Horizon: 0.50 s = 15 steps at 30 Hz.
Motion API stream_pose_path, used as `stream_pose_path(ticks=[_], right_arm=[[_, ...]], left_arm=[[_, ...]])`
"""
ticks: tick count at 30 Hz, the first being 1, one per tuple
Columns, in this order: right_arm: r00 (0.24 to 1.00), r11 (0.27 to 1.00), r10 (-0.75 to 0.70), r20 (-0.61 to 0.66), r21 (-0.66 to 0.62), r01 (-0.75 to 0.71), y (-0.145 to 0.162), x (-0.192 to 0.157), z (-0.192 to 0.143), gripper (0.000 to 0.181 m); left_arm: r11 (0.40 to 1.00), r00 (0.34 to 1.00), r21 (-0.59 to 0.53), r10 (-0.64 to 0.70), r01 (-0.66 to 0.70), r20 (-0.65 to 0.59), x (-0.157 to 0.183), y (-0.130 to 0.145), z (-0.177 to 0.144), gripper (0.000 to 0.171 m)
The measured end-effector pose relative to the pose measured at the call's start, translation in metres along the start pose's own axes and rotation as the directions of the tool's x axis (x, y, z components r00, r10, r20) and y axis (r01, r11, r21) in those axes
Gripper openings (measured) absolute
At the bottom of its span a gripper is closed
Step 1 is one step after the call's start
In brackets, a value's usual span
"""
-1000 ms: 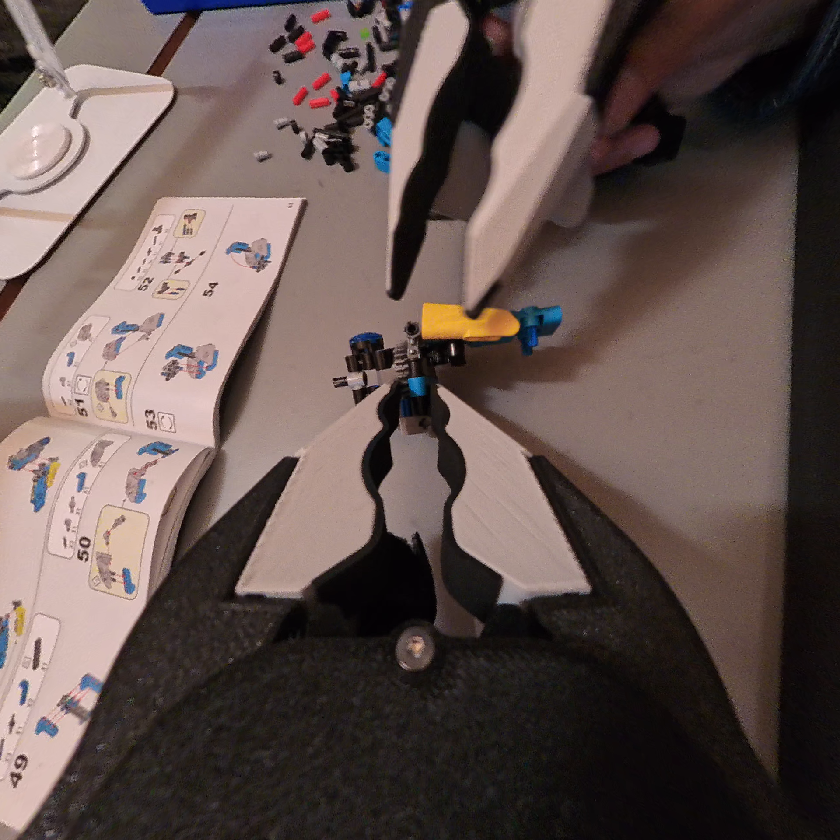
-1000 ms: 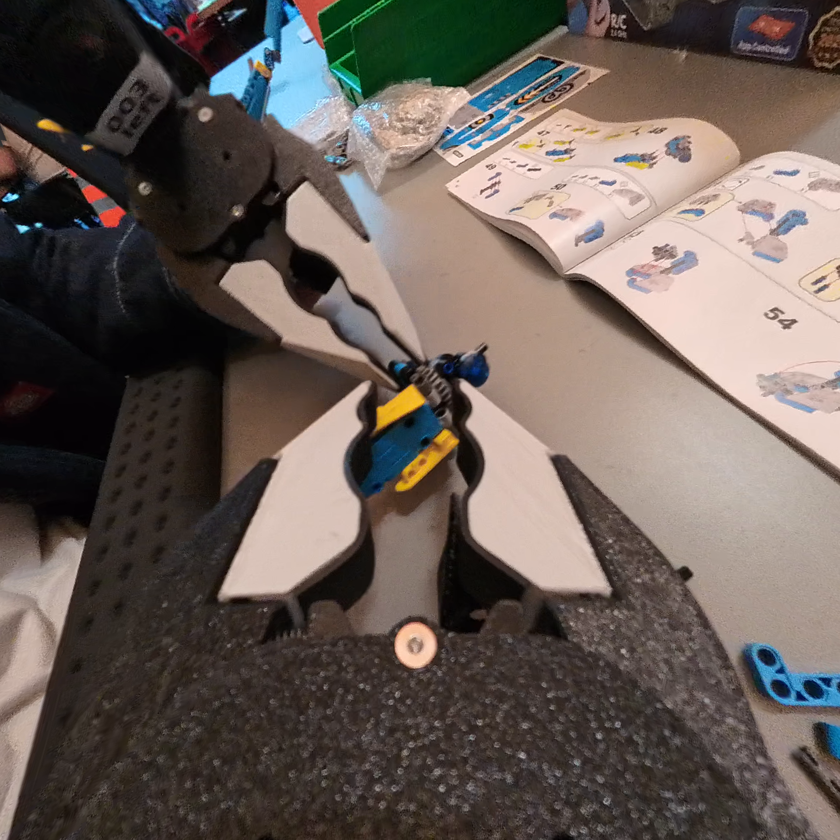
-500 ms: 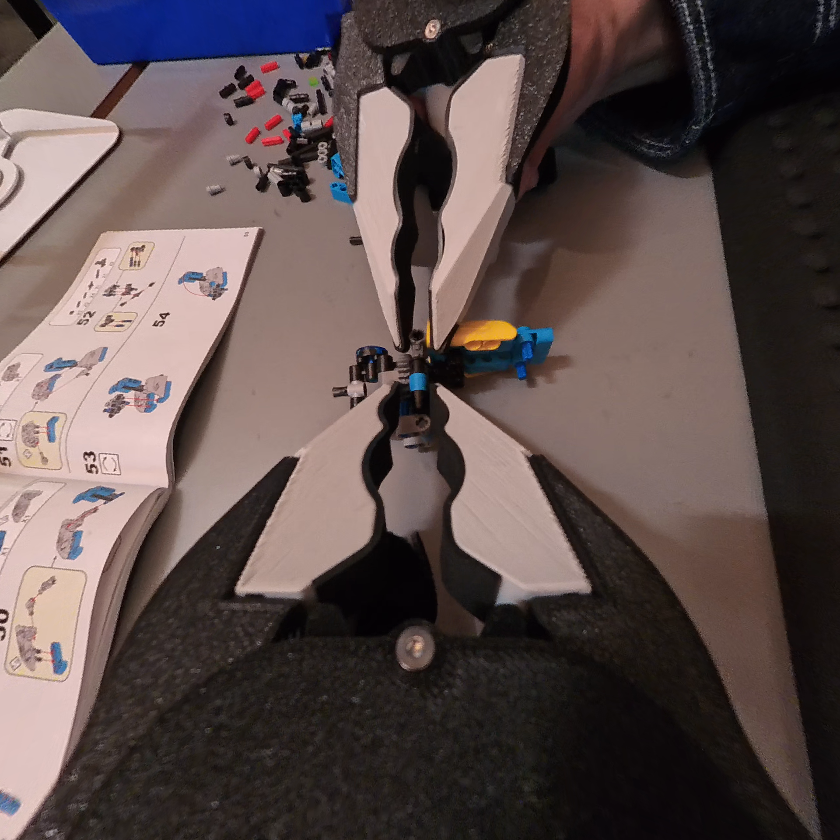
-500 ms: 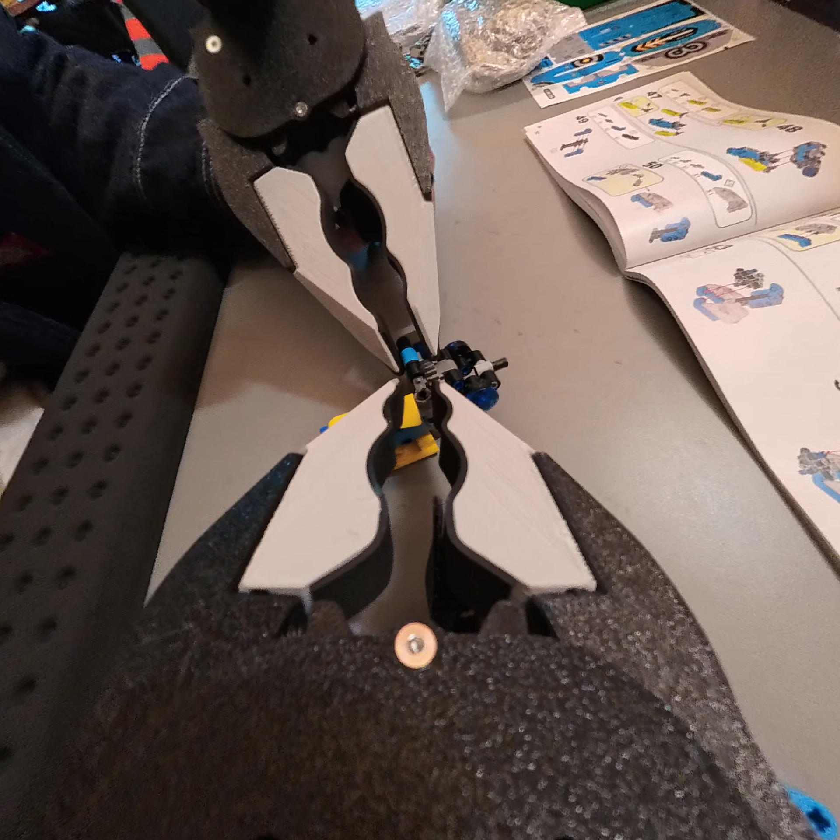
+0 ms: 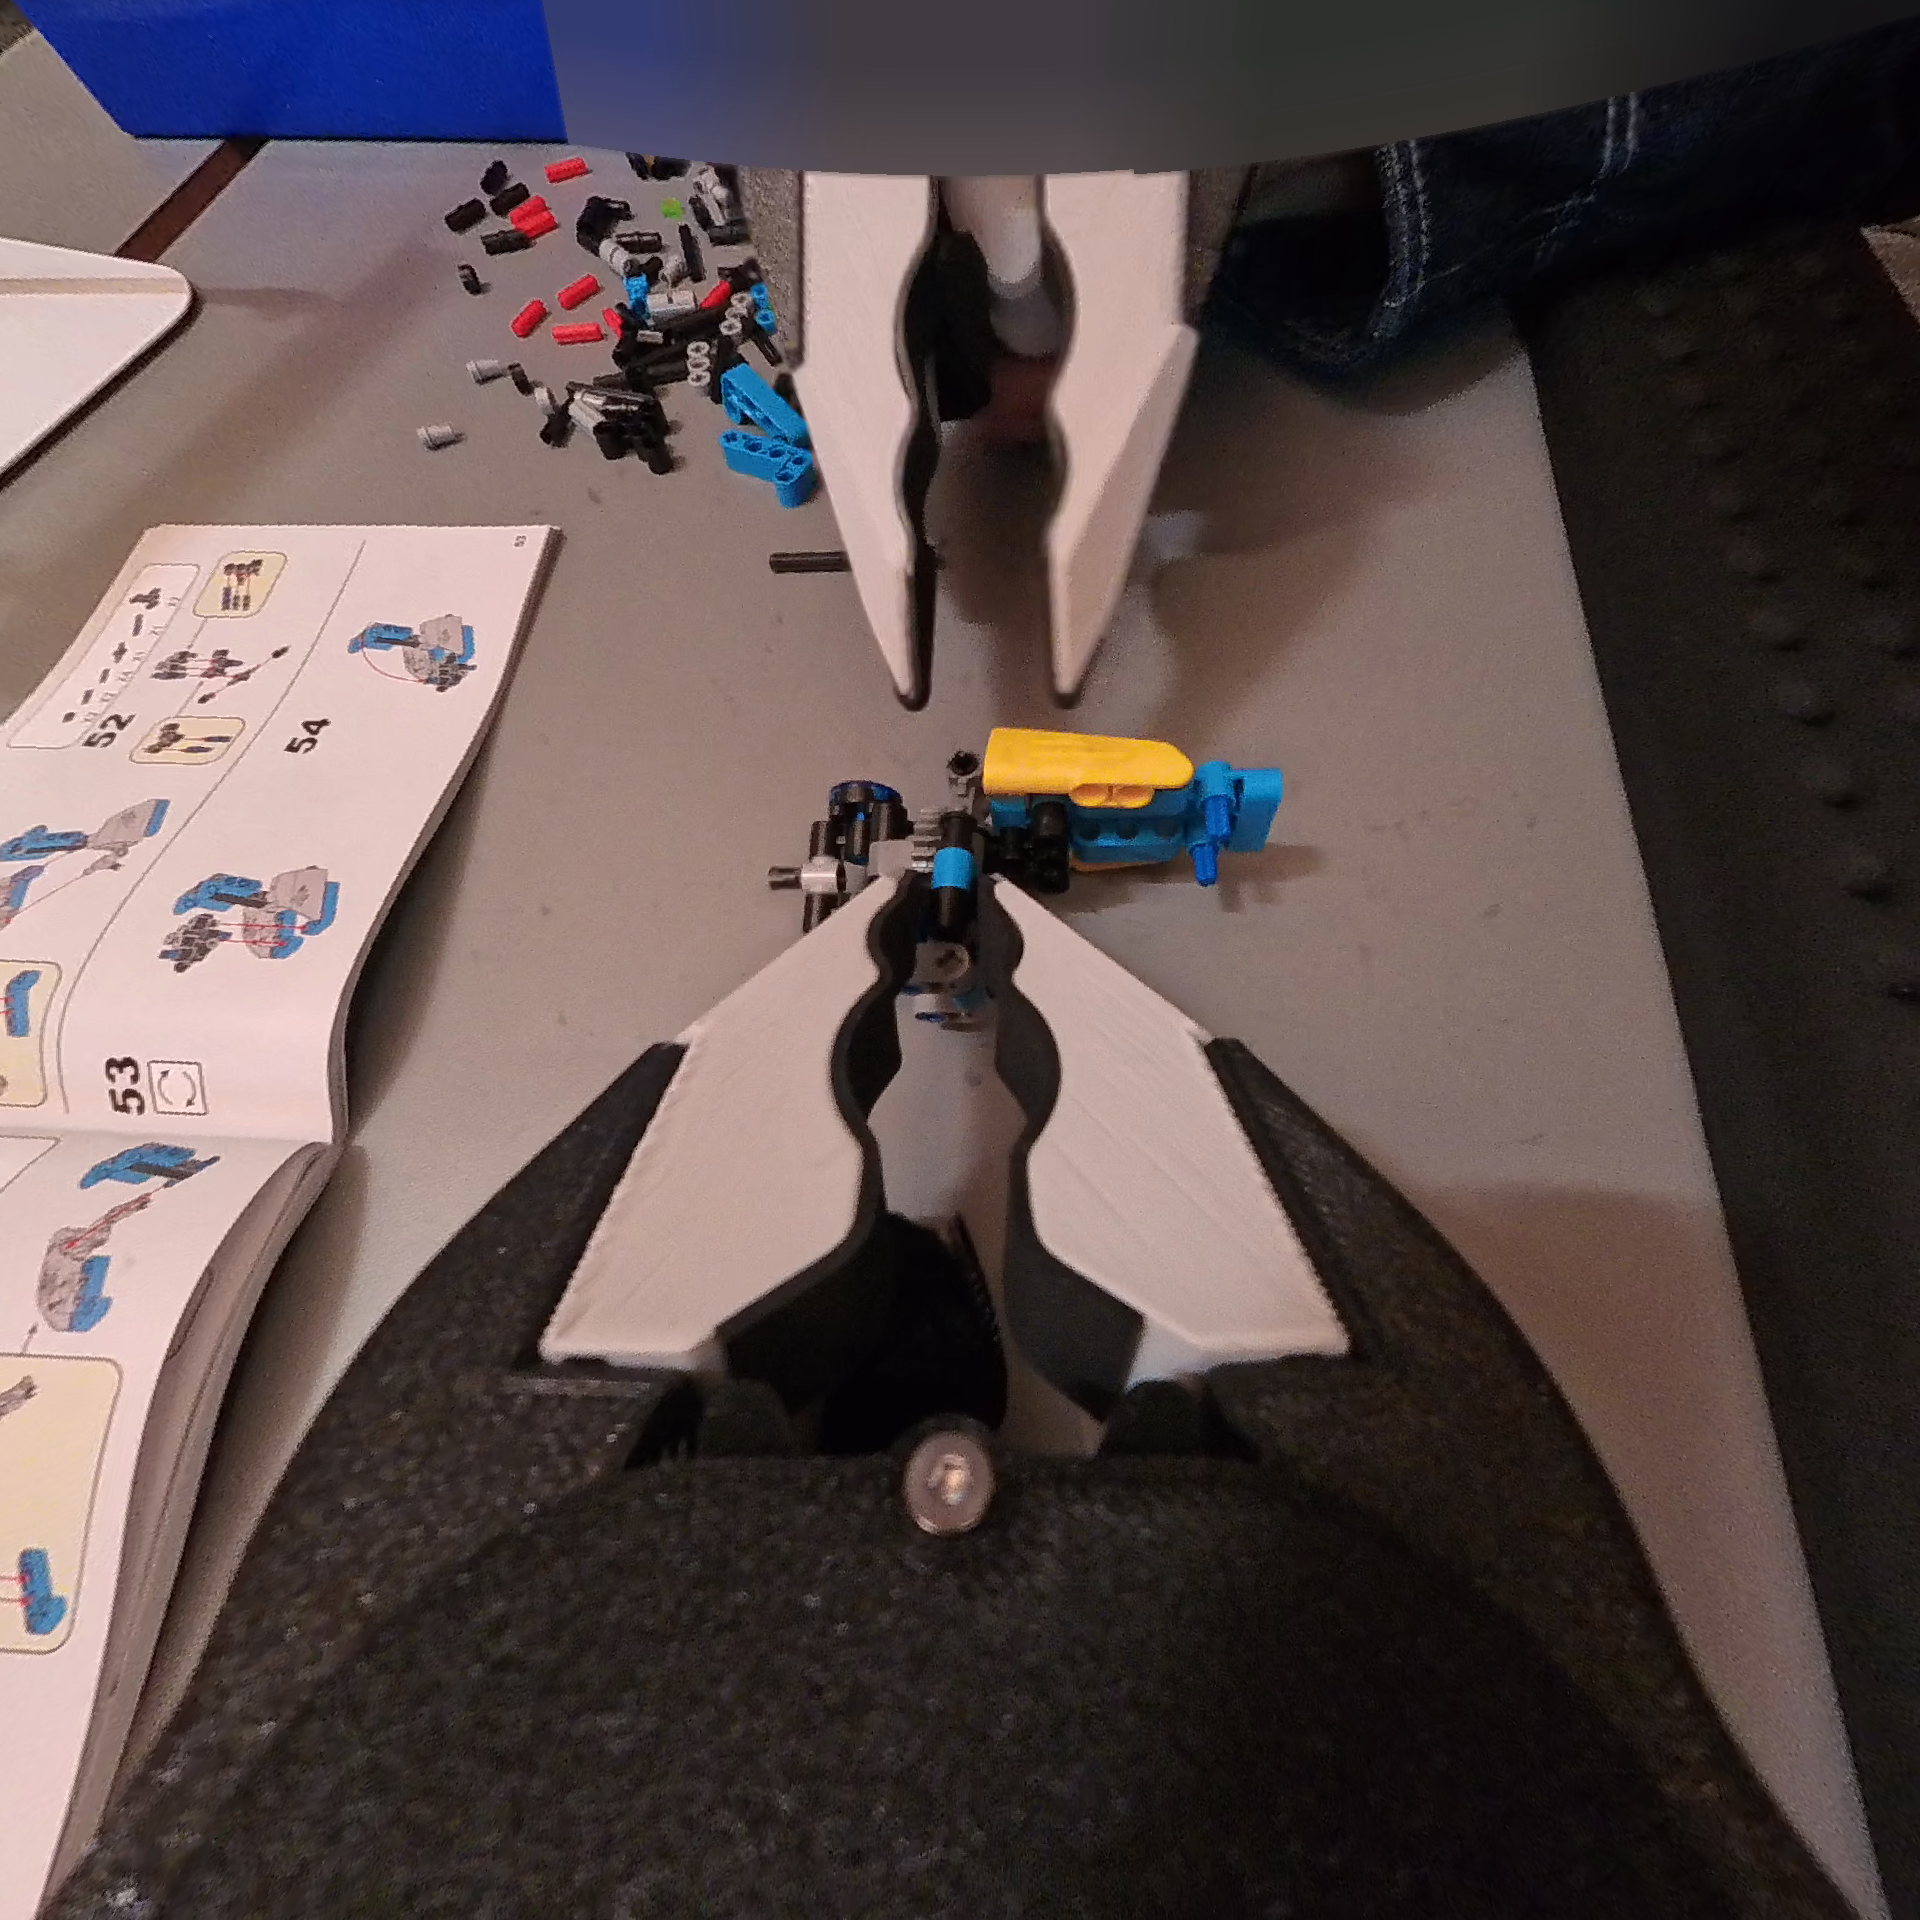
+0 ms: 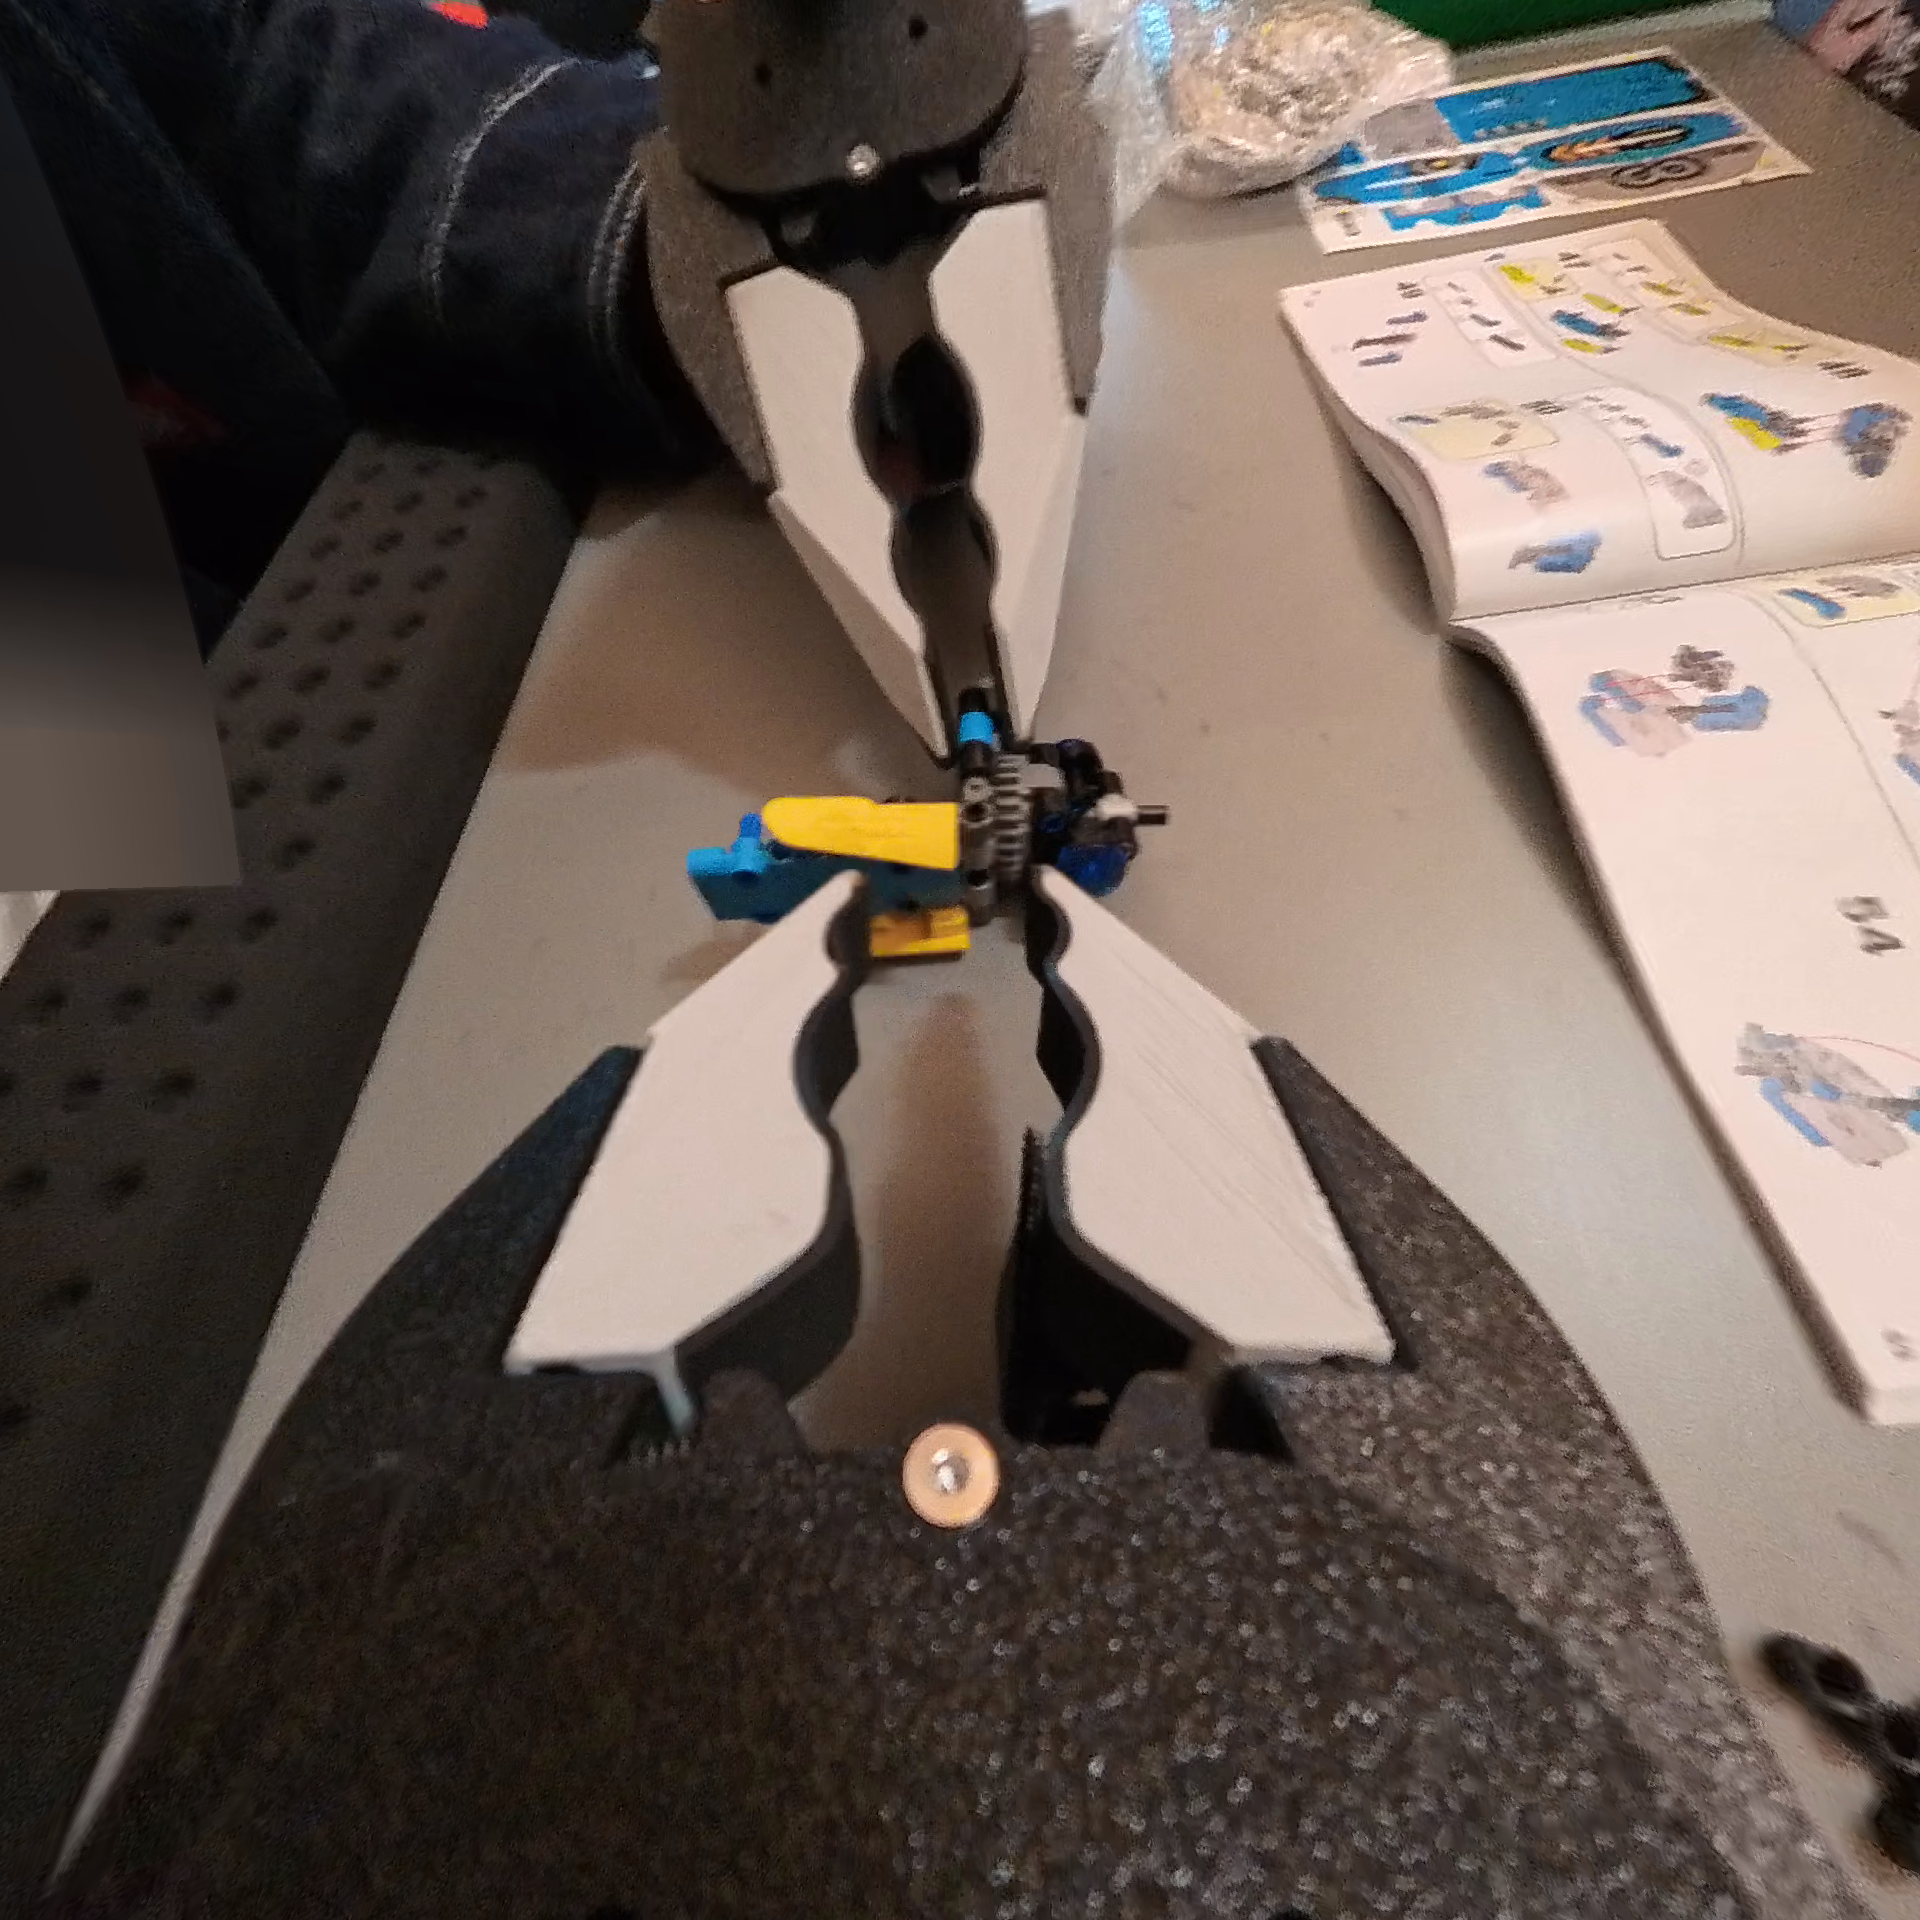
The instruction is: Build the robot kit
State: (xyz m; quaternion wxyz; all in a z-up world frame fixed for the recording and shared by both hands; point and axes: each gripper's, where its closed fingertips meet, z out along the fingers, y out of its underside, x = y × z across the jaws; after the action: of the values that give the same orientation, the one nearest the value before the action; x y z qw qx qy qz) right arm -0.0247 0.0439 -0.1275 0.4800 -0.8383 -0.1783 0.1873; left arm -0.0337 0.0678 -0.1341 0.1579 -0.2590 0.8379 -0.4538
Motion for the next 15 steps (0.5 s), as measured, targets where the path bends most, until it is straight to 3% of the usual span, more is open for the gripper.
stream_pose_path(ticks=[3,4,6,9,15], right_arm=[[0.996,0.998,0.039,0.086,0.052,-0.044,-0.013,-0.018,0.004,0.068],[0.998,0.997,0.05,0.044,0.063,-0.052,-0.015,-0.014,0.006,0.076],[0.995,0.996,0.084,-0.061,0.03,-0.083,-0.011,-0.003,0.012,0.074],[0.99,0.993,0.114,-0.082,0.025,-0.113,-0.011,-0.005,0.016,0.054],[0.984,0.99,0.141,-0.113,0.017,-0.14,-0.008,-0.007,0.018,0.052]], left_arm=[[1.0,1.0,-0.003,-0.003,0.003,0.009,-0.001,0.0,0.0,0.009],[1.0,1.0,-0.004,-0.001,0.001,0.013,-0.001,0.001,0.0,0.009],[1.0,1.0,-0.004,0.01,-0.009,0.019,-0.001,0.001,0.0,0.009],[1.0,1.0,-0.005,0.009,-0.009,0.02,-0.001,0.001,-0.001,0.009],[1.0,1.0,-0.009,0.001,-0.001,0.031,-0.002,0.001,0.0,0.009]])
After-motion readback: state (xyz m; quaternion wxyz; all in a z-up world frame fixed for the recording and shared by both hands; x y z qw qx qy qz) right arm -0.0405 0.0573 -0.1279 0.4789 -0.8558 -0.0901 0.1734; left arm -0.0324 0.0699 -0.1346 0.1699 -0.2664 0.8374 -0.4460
